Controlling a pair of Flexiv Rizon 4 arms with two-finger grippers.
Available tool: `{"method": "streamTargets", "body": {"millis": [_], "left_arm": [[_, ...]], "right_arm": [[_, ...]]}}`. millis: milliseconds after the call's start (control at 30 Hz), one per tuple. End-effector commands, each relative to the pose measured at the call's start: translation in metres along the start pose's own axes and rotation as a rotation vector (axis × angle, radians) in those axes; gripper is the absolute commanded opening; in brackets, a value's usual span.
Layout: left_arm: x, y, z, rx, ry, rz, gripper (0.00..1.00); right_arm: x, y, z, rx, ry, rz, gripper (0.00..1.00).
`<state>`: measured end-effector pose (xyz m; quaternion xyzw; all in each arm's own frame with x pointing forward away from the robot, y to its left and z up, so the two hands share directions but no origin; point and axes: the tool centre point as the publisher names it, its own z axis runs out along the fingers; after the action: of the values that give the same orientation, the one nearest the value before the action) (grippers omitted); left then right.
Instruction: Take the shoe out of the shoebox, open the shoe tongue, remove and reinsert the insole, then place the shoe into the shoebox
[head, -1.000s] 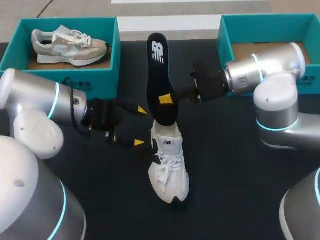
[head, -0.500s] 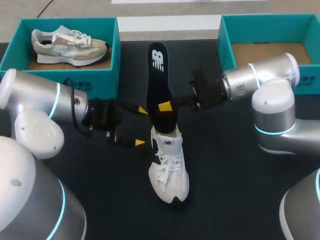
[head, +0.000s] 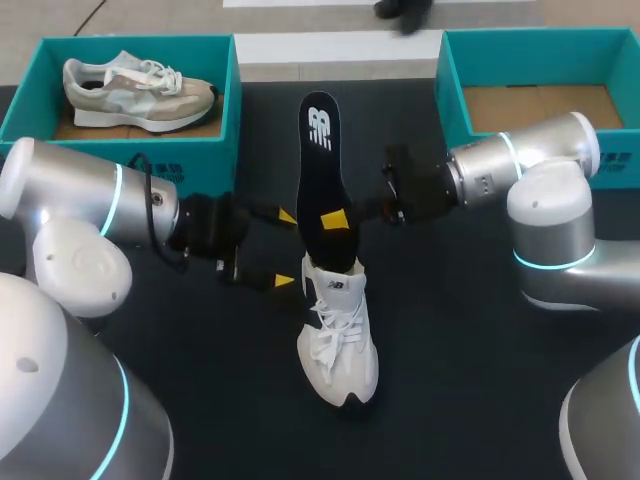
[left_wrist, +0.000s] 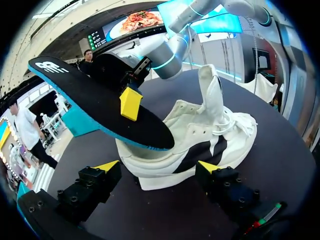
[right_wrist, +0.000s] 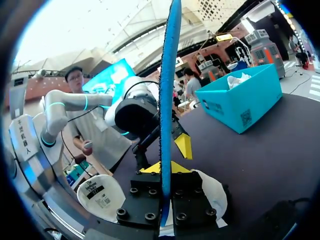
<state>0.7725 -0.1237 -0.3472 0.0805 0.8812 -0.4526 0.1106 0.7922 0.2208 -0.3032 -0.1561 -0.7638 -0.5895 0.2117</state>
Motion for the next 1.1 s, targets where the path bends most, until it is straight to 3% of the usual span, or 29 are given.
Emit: {"method": "streamTargets", "body": {"millis": [33, 1100], "left_arm": [[0.001, -0.001, 0.005, -0.005, -0.015, 0.000, 1.00], [0.001, -0.001, 0.005, -0.005, -0.015, 0.000, 1.00]], "right_arm": [[-0.001, -0.007, 0.003, -0.008, 0.005, 0.005, 0.00], [0.008, -0.048, 0.018, -0.001, 0.016, 0.103, 0.00]]}}
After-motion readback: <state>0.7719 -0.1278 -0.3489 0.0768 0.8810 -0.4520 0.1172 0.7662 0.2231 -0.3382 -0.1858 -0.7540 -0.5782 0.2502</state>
